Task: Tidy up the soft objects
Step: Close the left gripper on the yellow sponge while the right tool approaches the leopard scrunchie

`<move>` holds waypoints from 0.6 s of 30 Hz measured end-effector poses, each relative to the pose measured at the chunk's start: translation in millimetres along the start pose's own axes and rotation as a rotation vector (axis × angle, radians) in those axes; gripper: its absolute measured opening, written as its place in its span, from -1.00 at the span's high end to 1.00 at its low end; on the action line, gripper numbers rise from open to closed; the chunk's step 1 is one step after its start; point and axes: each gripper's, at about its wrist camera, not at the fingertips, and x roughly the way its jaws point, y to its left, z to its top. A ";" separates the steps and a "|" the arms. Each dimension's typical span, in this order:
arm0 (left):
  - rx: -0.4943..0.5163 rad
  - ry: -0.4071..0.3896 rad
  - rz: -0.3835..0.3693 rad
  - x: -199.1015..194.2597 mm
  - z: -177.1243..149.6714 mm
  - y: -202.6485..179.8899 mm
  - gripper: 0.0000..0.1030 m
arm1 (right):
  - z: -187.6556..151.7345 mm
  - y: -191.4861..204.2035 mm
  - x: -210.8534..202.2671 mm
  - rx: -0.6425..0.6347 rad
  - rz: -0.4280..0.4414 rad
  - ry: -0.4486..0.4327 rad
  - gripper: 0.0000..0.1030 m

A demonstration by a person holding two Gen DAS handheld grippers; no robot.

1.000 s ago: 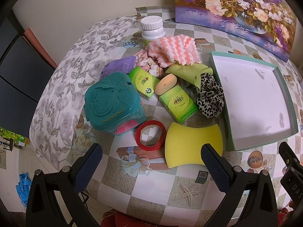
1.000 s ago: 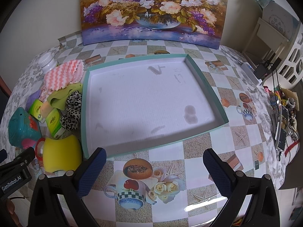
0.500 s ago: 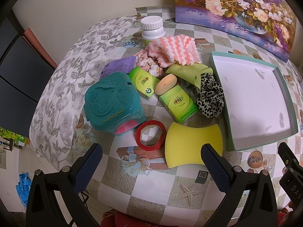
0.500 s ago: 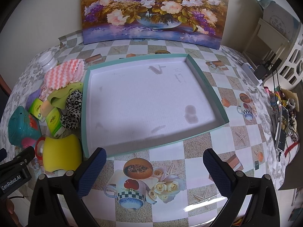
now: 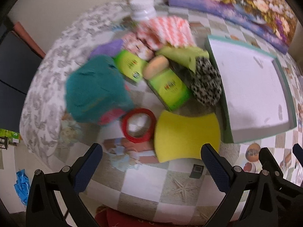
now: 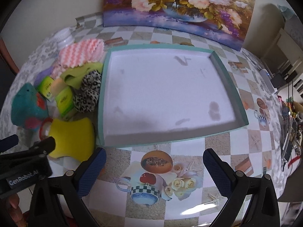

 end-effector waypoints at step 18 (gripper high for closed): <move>0.296 0.089 -0.014 28.5 -7.4 -48.8 -1.00 | 18.3 -42.1 3.9 0.149 0.042 0.040 -1.00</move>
